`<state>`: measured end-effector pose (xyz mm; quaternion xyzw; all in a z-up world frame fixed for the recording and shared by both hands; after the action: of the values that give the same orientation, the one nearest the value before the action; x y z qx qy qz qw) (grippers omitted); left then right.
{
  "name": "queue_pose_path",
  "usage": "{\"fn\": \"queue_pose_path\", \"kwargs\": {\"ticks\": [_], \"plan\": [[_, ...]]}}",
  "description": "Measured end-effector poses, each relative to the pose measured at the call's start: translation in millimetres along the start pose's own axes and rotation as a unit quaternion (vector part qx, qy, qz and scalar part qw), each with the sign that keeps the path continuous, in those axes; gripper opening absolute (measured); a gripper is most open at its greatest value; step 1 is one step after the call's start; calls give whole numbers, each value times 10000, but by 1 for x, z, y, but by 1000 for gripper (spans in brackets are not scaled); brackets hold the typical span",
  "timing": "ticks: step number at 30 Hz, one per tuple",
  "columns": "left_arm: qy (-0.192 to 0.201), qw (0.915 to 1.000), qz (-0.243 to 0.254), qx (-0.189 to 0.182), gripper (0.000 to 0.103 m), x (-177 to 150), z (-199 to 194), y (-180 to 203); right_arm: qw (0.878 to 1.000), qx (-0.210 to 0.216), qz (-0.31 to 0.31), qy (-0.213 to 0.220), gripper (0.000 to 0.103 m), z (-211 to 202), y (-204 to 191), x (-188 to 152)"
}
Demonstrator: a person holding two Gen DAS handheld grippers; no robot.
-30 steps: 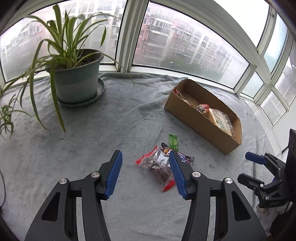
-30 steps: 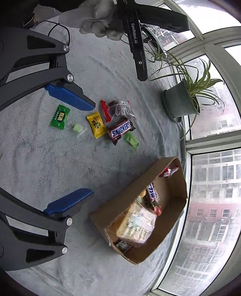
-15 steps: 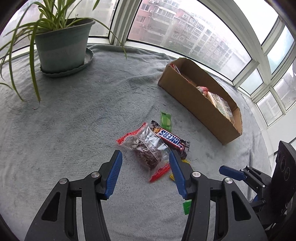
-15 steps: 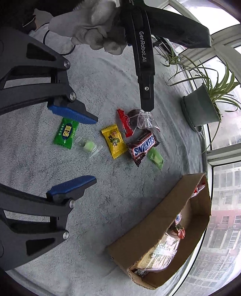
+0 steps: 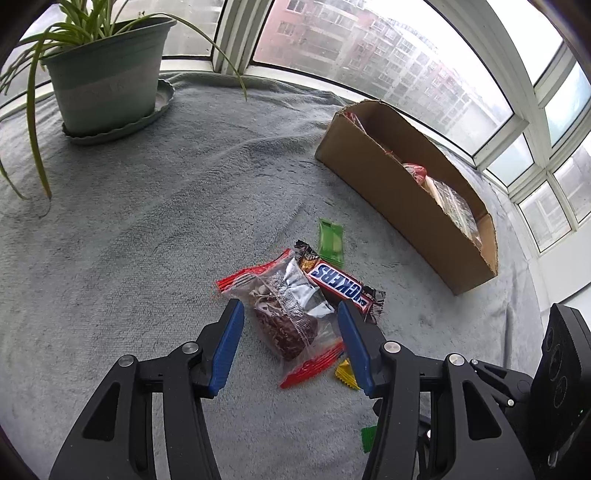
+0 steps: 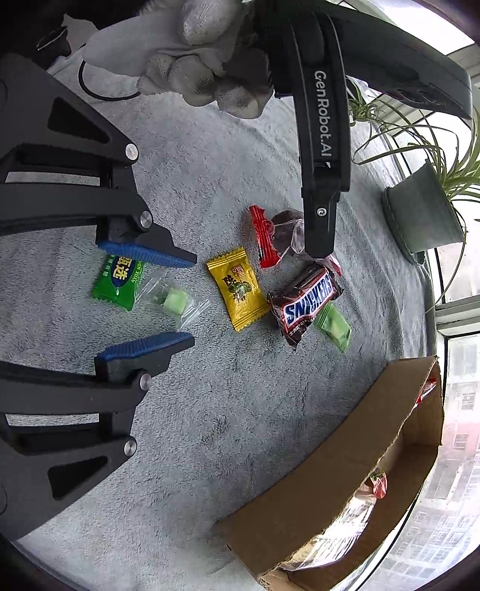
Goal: Organize snacks
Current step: 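Grasp the red-wrapped date bag with the left gripper while the right grasps the small green candy, then carry the date bag and green candy into the box and open both grippers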
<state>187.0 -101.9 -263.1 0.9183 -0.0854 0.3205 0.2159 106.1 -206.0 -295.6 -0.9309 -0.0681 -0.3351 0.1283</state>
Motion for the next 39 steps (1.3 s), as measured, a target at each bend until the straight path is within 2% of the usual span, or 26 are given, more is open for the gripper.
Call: {"fn": "queue_pose_path", "kwargs": {"ticks": [3,10,12,17,30,39], "plan": [[-10,10000,31,85,52,0,4,-1,10000,-33,-37,-3,32,0,1,0],[-81,9996,81,265,52,-7,11,-8,10000,-5,55,23,28,0,4,1],[-45,9996,124,236,42,-8,11,-7,10000,3,79,35,27,0,5,1],[8,9996,197,189,37,-8,8,-5,9999,14,142,90,24,-3,5,2],[221,9994,119,231,36,-3,-11,-13,9992,1,139,374,22,-21,10,15],[430,9986,293,70,36,17,-22,6,9970,-86,117,759,22,-44,21,43]]}}
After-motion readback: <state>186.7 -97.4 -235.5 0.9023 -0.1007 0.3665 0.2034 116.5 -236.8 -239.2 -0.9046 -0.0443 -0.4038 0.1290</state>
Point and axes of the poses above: each gripper's, at about its wrist camera, not at the fingertips, and z roughly the way its jaws point, y to its right, x to its top, the point moved 5 cm from there along z, roughly the way its jaws point, and after that the axes turned 12 degrees about y, right-handed, at the moved point
